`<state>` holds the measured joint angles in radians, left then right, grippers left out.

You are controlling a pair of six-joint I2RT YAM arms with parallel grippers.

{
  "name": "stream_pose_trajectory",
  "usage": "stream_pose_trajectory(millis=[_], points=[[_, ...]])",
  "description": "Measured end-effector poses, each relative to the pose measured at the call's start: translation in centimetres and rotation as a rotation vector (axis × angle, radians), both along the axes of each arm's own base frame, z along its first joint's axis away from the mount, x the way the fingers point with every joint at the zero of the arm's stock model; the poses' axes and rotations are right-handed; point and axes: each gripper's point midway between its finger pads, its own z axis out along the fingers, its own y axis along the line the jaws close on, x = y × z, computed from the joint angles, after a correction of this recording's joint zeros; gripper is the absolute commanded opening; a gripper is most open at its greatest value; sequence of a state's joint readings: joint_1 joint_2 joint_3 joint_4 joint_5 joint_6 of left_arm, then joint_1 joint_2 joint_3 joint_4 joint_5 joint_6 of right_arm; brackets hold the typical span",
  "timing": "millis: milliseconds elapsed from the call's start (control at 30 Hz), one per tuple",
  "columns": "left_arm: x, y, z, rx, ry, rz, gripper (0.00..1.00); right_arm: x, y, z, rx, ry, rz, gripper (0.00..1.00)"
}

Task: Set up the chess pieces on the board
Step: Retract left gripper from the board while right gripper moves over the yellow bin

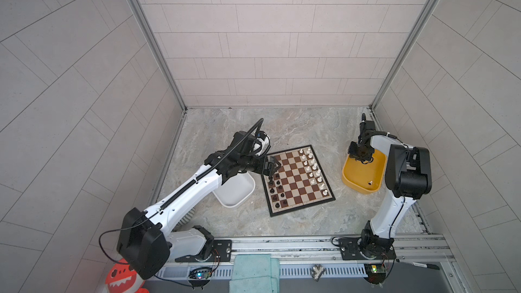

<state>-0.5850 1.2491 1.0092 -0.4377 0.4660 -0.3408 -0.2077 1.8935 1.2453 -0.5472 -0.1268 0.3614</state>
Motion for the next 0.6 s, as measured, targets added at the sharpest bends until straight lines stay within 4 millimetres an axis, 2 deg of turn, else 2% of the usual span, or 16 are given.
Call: stream_pose_trajectory(millis=[67,200,433,600], points=[[0.00,0.01,-0.02,0.000,0.000,0.000,0.94,0.16,-0.06,-0.03,-0.002,0.000,0.000,0.24],[-0.03,0.02,-0.09,0.001,0.002,0.000,0.94,0.31,-0.15,0.05,0.000,-0.005,-0.011,0.32],[-0.05,-0.06,-0.36,0.002,0.012,-0.002,0.94,-0.20,0.10,0.24,0.044,-0.024,-0.056,0.31],[0.04,-0.13,-0.54,0.003,0.015,-0.002,0.94,0.12,0.59,0.44,0.093,-0.043,-0.083,0.31]])
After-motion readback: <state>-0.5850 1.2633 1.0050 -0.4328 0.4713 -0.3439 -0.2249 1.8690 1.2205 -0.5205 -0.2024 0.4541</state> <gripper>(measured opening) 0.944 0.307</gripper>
